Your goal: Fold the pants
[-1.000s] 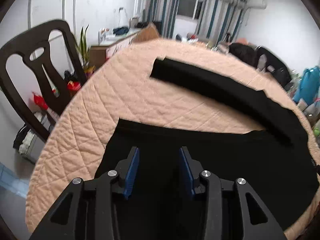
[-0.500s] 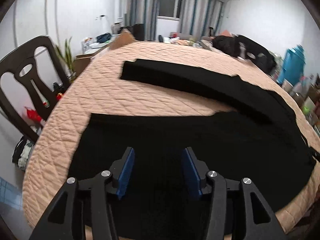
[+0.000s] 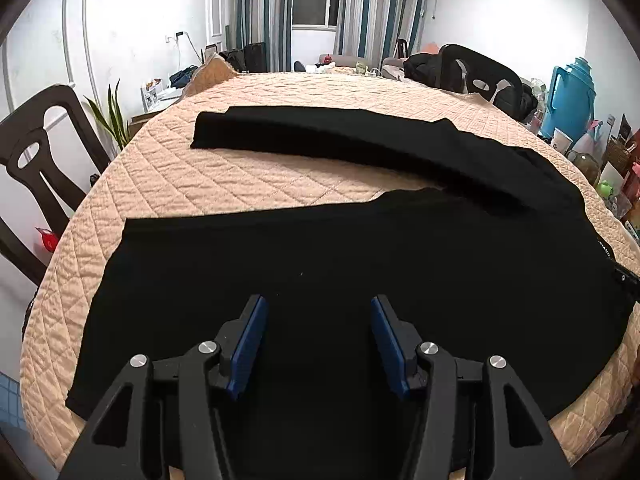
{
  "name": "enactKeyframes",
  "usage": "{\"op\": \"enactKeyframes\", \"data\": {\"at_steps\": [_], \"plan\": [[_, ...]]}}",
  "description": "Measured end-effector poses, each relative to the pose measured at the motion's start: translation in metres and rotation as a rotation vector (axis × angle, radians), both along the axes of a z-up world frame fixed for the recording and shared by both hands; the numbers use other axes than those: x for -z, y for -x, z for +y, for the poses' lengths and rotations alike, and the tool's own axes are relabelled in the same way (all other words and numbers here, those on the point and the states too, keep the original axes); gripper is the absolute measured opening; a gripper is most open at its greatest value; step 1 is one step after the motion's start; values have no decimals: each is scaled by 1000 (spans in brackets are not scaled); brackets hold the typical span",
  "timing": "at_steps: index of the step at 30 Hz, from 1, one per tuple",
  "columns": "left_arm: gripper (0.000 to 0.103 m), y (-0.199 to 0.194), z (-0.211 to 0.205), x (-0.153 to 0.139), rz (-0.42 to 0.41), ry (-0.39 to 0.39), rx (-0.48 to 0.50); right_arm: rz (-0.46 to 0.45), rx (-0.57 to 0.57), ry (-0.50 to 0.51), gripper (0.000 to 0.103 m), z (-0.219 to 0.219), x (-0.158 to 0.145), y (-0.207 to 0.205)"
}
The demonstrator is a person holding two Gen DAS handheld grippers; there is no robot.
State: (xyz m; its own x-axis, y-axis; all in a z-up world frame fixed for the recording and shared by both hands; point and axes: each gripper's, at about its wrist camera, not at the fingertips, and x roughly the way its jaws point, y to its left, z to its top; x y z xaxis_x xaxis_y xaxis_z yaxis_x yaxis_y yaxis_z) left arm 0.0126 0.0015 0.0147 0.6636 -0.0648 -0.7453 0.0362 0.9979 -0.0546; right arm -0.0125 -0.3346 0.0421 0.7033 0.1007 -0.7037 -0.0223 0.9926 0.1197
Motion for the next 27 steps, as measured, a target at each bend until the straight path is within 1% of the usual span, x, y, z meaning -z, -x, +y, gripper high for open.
{"op": "enactKeyframes", "data": {"at_steps": [7,12,15,16,17,21,25,27], "plan": [[57,-6,-9,-7,-11,-27,32,-5,-44,3,41,13,-5,-10],[57,-18,-13,-12,-18,-67,50,2,-82,15,41,20,-10,-24],[57,-30,-11,-16,-10,-63,56,7,-103,32,42,23,-14,-36],[57,-35,-11,-18,-7,-64,64,9,-112,39,43,24,-16,-42],[57,-41,-11,-21,-7,-67,75,13,-119,45,46,25,-17,-47],[57,-70,-10,-42,-46,-75,92,47,-143,57,47,24,-22,-81],[63,-106,-7,-58,-105,-74,68,70,-137,57,47,17,-24,-121],[66,-128,-7,-58,-94,-68,79,80,-125,72,47,14,-23,-138]]}}
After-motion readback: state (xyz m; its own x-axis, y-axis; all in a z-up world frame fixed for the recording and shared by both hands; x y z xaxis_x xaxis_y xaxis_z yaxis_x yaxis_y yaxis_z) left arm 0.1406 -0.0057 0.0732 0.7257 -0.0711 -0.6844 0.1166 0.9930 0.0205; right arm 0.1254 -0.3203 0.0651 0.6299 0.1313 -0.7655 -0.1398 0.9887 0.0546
